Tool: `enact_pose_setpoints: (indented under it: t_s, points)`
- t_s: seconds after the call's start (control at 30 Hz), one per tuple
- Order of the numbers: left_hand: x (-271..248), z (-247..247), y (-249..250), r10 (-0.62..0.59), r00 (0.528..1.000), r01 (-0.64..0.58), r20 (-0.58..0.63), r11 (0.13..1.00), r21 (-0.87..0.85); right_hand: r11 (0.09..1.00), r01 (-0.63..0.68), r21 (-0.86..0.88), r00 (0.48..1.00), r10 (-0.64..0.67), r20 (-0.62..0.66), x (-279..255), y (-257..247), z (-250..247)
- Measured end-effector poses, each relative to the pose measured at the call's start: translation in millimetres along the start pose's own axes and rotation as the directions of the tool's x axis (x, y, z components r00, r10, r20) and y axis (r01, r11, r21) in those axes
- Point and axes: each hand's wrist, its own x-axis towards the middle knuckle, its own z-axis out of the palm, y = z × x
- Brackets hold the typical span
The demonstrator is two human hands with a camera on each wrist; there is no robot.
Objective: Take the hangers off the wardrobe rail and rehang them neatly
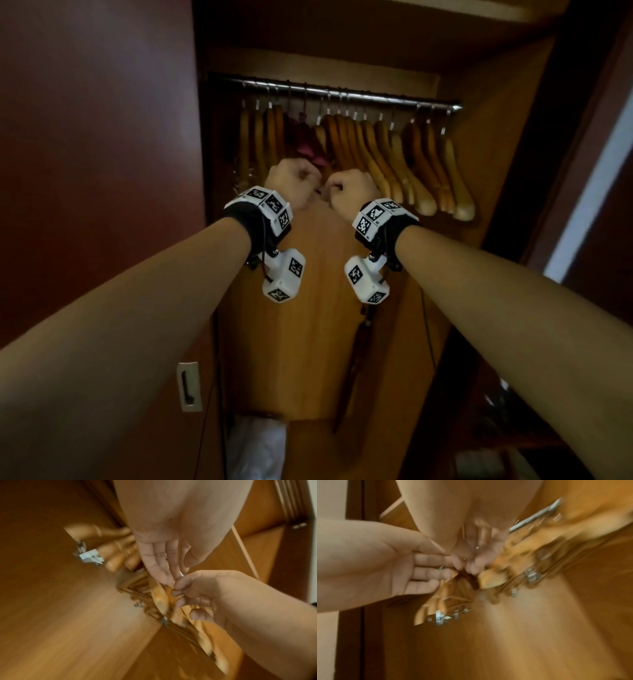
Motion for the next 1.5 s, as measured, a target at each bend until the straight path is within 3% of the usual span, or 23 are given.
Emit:
enact_pose_setpoints:
  t_s: [0.2, 0.47, 0.7, 1.0, 1.23, 1.43, 1.5]
  points:
    - [-31, 64, 42, 0.011, 0.97, 0.01, 0.244, 0.996, -0.084, 0.982, -0.105, -0.158, 0.987, 0.122, 0.102, -53, 39, -60]
    - [-94, 129, 122, 0.098, 0.894, -0.028, 0.436, 0.986, -0.164, 0.93, -0.345, -0.124, 0.937, 0.349, 0.009, -159, 94, -153]
    - [-198, 177, 212, 0.165, 0.819, -0.039, 0.55, 0.972, -0.233, 0.843, -0.503, -0.19, 0.862, 0.505, -0.041, -290, 122, -249]
    - [-350, 216, 329, 0.286, 0.688, -0.088, 0.667, 0.945, -0.315, 0.705, -0.674, -0.221, 0.738, 0.648, -0.188, -473, 116, -362]
    - [-455, 252, 407, 0.396, 0.517, -0.125, 0.759, 0.912, -0.39, 0.557, -0.798, -0.231, 0.603, 0.752, -0.268, -595, 111, -439]
    - [-534, 289, 460, 0.465, 0.319, -0.148, 0.826, 0.885, -0.441, 0.402, -0.885, -0.236, 0.461, 0.826, -0.323, -684, 121, -487]
    - [-559, 310, 476, 0.464, 0.255, -0.139, 0.848, 0.886, -0.443, 0.341, -0.92, -0.193, 0.389, 0.857, -0.339, -714, 130, -499]
